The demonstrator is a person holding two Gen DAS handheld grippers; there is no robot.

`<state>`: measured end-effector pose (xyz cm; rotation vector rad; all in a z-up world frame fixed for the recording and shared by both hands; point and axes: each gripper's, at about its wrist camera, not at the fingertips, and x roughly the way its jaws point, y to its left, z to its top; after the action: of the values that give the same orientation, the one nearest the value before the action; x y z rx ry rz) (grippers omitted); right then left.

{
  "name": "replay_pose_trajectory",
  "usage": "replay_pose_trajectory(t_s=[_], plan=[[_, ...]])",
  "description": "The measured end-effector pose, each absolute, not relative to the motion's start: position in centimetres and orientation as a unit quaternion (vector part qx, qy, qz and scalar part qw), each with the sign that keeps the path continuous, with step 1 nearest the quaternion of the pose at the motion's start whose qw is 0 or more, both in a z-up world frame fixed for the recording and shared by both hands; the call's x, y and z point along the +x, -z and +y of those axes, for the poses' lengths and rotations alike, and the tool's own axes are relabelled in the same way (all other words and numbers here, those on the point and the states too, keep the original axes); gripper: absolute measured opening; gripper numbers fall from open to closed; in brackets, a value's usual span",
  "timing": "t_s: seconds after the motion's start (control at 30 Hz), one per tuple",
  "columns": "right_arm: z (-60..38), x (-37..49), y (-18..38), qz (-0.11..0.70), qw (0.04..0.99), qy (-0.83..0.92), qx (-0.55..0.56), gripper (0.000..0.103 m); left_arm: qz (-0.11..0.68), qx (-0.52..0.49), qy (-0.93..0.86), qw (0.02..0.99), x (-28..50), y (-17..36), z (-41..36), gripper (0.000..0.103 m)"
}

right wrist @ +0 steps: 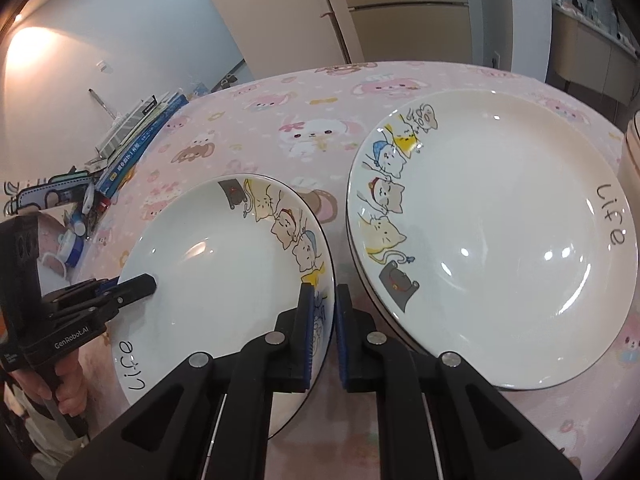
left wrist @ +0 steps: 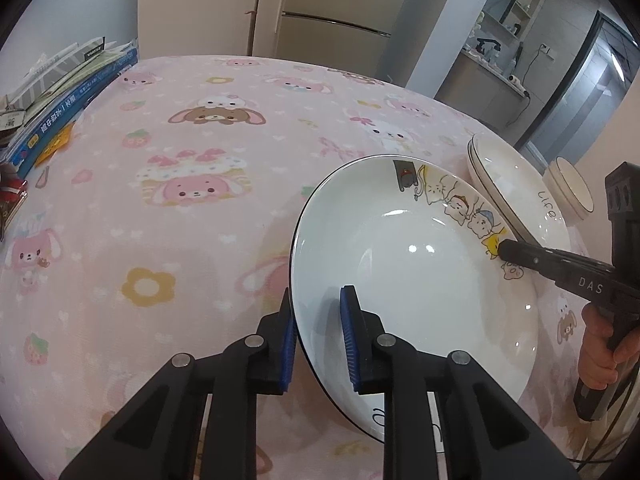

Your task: Organize plates and bowls

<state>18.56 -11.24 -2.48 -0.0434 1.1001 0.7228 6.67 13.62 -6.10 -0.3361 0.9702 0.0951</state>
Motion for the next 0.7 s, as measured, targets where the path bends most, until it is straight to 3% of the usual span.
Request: replay_pose_trajectory(t_s=[0.7], plan=[[-15.2, 18.8, -3.2, 0.494, 0.812, -0.310, -0.003, 0.010, 0.432, -0.105, -0.034, 0.895, 7.7, -0.6, 8.9, 0.022]])
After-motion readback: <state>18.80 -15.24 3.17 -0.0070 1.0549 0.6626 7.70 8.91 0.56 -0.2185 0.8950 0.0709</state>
